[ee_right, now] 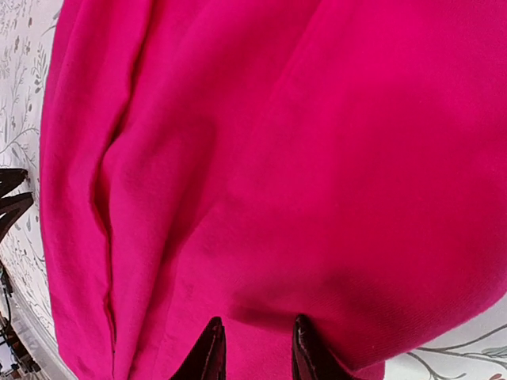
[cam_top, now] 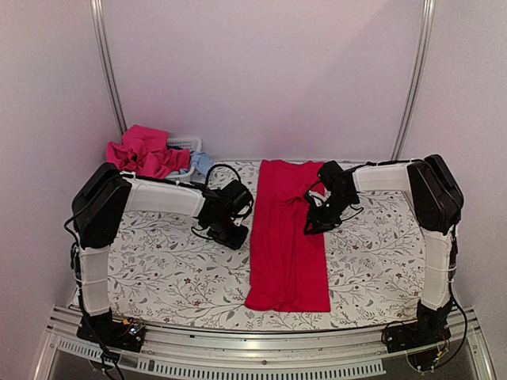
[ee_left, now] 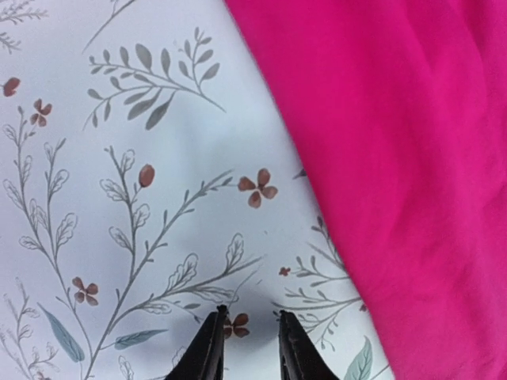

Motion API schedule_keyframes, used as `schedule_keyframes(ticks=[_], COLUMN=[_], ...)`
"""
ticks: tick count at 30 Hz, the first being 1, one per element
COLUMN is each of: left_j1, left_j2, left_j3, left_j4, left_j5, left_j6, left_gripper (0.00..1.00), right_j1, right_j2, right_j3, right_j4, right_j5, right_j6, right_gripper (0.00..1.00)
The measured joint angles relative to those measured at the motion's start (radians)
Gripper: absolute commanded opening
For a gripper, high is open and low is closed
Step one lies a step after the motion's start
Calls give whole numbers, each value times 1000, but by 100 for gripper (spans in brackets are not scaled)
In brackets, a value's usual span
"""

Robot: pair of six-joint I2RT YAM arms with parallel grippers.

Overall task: Fold and stack the mixed laundry pile
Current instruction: Rotate the rectangle-folded T-shirt at the center of the board.

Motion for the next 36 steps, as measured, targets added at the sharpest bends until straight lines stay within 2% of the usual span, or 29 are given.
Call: schedule_keyframes(ticks=[5, 11, 18, 25, 30, 36], left_j1=[-9, -64, -136, -149, -150, -149], left_j2=[-48, -62, -62, -55, -69, -90], left_j3=[-55, -52, -52, -68, -110, -130], left_j4=[24, 84, 104, 79, 65, 34], left_j5=[42, 91, 125, 106, 61, 23], left_j6=[2, 45, 84, 101, 106, 90], left_gripper=[31, 31, 30, 29, 29, 32], right_j1=[0, -6, -11, -3, 69, 172], right_j2=[-55, -151, -157, -232, -327, -336], right_j3=[-94, -225, -209, -214, -297, -426], right_j4=[56, 84, 49, -38, -31, -20], right_j5=[13, 49, 62, 26, -40, -99], right_j6=[-26, -29, -15, 3, 22, 34], right_gripper=[30, 30, 35, 36, 35, 35])
